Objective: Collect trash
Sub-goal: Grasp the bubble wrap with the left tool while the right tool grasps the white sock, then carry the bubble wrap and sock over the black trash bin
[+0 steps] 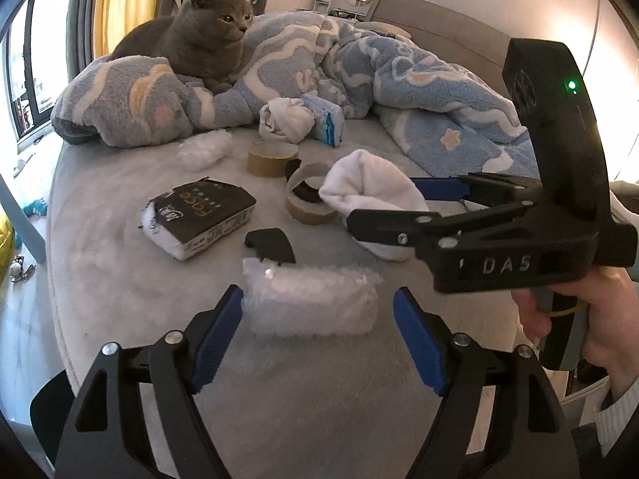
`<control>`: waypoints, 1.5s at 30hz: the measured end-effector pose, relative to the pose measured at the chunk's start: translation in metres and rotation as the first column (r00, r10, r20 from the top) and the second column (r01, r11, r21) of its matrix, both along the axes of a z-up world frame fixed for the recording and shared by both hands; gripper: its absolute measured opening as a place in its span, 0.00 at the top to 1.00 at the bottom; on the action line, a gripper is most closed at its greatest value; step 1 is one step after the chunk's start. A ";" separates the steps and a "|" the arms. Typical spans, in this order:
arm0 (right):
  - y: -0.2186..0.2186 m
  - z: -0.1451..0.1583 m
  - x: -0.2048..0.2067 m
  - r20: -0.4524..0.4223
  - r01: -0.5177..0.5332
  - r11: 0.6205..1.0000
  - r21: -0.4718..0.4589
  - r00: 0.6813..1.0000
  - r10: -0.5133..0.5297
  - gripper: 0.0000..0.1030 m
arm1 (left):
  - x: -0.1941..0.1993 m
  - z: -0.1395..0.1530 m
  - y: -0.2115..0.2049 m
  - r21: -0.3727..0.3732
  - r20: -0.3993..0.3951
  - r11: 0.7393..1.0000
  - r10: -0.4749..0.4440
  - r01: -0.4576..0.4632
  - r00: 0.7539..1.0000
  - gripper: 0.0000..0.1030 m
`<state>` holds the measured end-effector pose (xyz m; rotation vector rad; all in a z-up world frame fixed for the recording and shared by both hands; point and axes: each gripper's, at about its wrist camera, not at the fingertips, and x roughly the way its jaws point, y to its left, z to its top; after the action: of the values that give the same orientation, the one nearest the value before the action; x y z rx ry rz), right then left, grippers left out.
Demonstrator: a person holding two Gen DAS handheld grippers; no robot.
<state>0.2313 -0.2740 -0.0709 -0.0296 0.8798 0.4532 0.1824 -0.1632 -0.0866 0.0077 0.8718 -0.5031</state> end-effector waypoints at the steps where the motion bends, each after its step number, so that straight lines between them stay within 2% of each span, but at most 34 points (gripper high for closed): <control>1: 0.000 -0.002 0.002 -0.001 0.003 1.000 -0.012 1.000 -0.003 0.21 | 0.002 -0.002 0.000 -0.006 -0.008 1.000 0.002 -0.002 1.000 0.29; 8: -0.003 -0.013 0.009 -0.029 0.026 1.000 0.007 0.999 -0.026 0.21 | 0.007 -0.006 0.006 -0.038 -0.037 0.999 0.011 -0.013 0.999 0.34; 12: 0.001 -0.013 0.010 -0.023 0.027 1.000 0.003 0.999 -0.027 0.33 | 0.003 -0.002 0.009 -0.061 -0.024 0.998 0.012 -0.014 1.000 0.37; 21: 0.009 -0.006 0.013 -0.021 0.048 0.999 -0.007 0.999 -0.048 0.55 | -0.011 0.017 0.022 -0.061 0.026 0.998 0.011 -0.009 1.000 0.37; 33: 0.038 0.035 0.004 0.081 0.087 0.996 0.006 0.993 -0.087 0.57 | -0.020 0.034 0.082 -0.051 0.071 0.993 0.114 -0.110 0.991 0.37; 37: 0.066 0.047 0.000 0.114 0.046 0.999 0.011 0.992 -0.047 0.57 | -0.020 0.035 0.109 -0.036 0.073 0.985 0.169 -0.167 0.983 0.37; 45: 0.120 0.053 -0.003 0.125 -0.025 1.000 0.000 0.992 0.025 0.57 | -0.024 0.033 0.162 0.000 0.068 0.965 0.263 -0.264 0.962 0.37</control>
<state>0.2287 -0.1538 -0.0175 -0.0673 0.7567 0.4702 0.1580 -0.0012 -0.0534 -0.0816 0.7944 -0.2474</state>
